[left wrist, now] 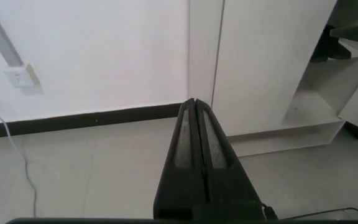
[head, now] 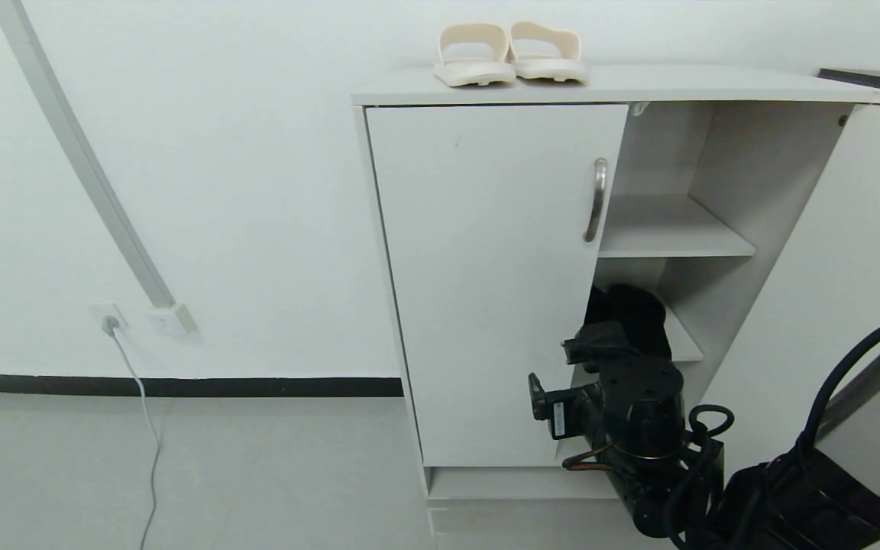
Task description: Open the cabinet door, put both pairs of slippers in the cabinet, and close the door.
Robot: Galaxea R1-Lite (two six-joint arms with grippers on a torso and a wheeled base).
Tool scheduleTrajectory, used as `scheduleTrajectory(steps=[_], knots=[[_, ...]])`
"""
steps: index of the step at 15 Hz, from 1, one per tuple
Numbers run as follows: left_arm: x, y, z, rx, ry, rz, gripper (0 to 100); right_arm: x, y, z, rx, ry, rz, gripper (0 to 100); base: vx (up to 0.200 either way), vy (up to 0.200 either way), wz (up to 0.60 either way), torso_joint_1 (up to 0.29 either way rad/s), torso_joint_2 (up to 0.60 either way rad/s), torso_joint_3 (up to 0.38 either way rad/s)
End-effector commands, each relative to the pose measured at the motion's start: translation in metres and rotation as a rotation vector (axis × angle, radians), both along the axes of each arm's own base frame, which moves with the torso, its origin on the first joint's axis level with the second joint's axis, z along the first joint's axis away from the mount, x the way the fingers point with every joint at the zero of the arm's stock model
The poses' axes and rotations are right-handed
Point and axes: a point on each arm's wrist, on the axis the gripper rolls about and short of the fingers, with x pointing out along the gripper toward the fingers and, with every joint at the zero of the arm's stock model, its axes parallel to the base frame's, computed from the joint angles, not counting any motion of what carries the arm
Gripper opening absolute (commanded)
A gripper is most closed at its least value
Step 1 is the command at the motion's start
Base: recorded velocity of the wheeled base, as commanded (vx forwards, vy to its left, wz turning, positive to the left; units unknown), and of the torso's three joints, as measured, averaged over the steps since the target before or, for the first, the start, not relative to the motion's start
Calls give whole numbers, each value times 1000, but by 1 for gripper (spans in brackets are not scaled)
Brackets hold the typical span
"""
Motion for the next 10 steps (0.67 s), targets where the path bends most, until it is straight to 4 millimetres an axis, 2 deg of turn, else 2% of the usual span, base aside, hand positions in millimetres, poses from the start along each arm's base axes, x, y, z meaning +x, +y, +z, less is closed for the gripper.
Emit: scheduleTrajectory(steps=[1, 10], knots=[[0, 0, 0, 0, 1, 0, 0, 0, 0, 0, -1, 1, 0, 100, 0, 200, 0, -2, 7, 2], [0, 0, 0, -2, 1, 8, 0, -1, 1, -1, -4, 4, 4, 100, 0, 0, 0, 0, 0, 0]])
